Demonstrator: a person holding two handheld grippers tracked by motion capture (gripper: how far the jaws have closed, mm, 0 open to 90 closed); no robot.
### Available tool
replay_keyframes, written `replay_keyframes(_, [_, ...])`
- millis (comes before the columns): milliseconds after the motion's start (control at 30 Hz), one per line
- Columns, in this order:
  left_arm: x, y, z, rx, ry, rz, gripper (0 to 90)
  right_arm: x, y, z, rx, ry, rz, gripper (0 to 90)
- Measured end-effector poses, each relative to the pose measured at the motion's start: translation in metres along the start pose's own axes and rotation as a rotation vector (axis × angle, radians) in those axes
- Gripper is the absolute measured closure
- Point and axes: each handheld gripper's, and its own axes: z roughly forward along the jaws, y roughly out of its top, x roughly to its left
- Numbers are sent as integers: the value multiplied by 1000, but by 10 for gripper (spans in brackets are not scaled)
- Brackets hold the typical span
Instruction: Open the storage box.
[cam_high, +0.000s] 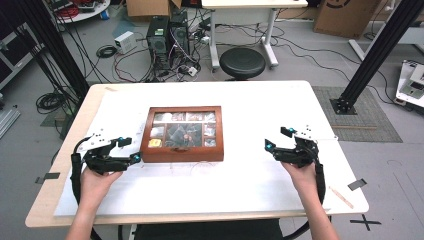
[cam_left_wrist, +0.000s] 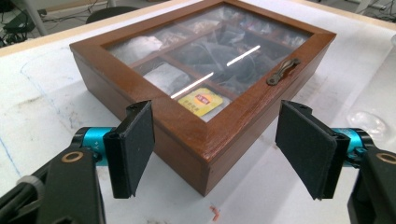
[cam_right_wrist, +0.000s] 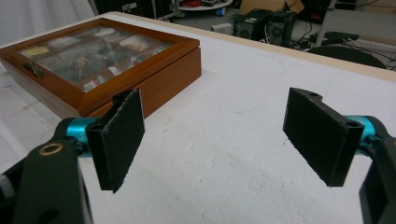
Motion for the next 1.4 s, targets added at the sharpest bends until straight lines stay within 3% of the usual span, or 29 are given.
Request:
replay_keyframes(133, [2, -2, 1, 18, 2, -4, 306, 0, 0, 0, 1, 0, 0, 211])
replay_keyframes(300, [4, -6, 8, 77, -5, -10, 342, 0, 0, 0, 3, 0, 1, 211])
replay_keyframes(800, [6, -11, 20, 214, 9, 3, 550, 0, -1, 1, 3, 4, 1, 210])
replay_keyframes(1133, [3, -10, 21, 225, -4, 21, 621, 0, -1, 1, 5, 1, 1, 210])
replay_keyframes(1400, [0, -6, 20, 219, 11, 54, 677, 1, -1, 2, 5, 1, -3, 211])
